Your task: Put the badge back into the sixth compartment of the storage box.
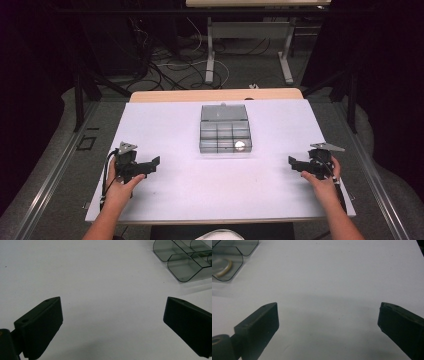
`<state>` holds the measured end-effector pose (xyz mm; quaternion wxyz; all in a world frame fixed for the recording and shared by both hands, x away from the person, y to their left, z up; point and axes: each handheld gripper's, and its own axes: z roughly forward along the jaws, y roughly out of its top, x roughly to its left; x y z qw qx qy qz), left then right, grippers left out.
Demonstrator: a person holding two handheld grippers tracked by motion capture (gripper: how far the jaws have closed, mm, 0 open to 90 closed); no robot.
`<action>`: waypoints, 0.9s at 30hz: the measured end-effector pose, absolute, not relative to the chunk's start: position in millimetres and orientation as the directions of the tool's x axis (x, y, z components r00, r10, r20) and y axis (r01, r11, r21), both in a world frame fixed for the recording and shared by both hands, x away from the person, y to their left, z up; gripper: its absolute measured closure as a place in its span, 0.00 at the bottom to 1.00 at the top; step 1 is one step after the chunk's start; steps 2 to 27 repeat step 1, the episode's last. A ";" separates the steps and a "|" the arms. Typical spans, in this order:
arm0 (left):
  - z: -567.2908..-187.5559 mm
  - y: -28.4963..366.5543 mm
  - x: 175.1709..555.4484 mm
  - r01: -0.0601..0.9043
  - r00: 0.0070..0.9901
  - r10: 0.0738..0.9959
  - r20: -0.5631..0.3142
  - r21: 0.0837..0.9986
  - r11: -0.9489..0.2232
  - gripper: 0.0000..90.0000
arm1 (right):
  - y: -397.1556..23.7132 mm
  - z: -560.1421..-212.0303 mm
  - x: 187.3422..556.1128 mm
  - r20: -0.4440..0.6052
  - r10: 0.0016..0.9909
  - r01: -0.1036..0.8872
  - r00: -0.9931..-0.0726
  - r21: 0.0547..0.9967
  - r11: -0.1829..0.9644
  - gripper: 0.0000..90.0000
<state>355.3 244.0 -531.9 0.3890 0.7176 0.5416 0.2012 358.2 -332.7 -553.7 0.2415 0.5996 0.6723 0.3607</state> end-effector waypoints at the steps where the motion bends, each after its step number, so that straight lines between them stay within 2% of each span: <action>1: -532.0 243.9 355.4 0.621 0.333 0.934 -0.132 0.776 -0.112 0.03 | -332.7 -553.8 358.1 0.102 0.981 0.630 -0.168 0.776 0.027 0.04; 27: -532.0 243.9 355.4 0.621 0.333 0.934 -0.132 0.776 -0.112 0.03 | -332.7 -553.8 358.1 0.102 0.981 0.630 -0.168 0.776 0.027 0.04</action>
